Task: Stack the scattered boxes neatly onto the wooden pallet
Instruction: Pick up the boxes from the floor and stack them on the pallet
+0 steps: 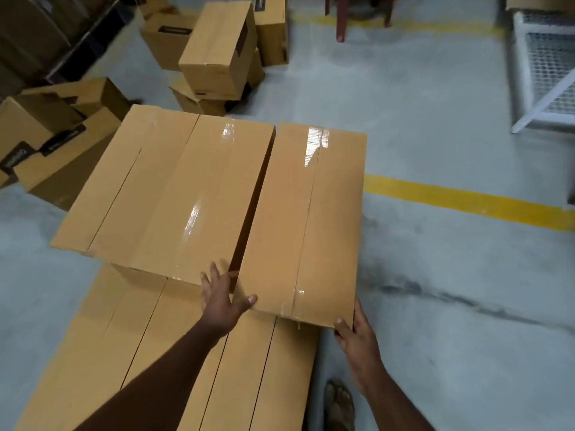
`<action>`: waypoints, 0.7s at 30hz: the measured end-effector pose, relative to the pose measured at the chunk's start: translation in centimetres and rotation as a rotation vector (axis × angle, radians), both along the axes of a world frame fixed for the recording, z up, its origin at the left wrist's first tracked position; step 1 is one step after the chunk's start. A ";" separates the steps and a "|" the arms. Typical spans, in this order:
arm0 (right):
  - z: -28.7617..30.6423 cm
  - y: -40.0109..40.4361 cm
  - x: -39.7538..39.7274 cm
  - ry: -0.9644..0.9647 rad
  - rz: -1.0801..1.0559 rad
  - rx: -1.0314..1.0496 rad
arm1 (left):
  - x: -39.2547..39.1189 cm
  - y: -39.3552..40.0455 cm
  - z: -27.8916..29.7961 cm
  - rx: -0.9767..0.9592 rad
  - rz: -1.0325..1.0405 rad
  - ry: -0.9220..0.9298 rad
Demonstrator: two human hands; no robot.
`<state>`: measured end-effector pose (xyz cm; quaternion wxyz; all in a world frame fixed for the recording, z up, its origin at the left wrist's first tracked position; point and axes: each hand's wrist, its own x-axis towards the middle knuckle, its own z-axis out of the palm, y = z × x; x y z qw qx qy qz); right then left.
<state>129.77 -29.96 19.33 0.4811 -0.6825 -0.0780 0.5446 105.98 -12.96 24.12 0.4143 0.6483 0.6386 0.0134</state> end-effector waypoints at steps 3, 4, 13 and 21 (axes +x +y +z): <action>-1.5 1.5 -0.4 -0.007 0.007 -0.008 | 0.2 1.6 -1.5 0.085 -0.072 0.140; -1.8 1.9 -0.7 -0.022 0.020 -0.011 | 0.1 2.1 -2.0 0.081 -0.088 0.170; -2.6 3.5 -1.8 -0.144 0.157 -0.067 | -1.9 3.5 -5.9 0.120 -0.227 0.326; -1.5 4.3 -2.7 -0.220 0.232 -0.156 | -3.1 3.6 -6.1 0.104 -0.274 0.333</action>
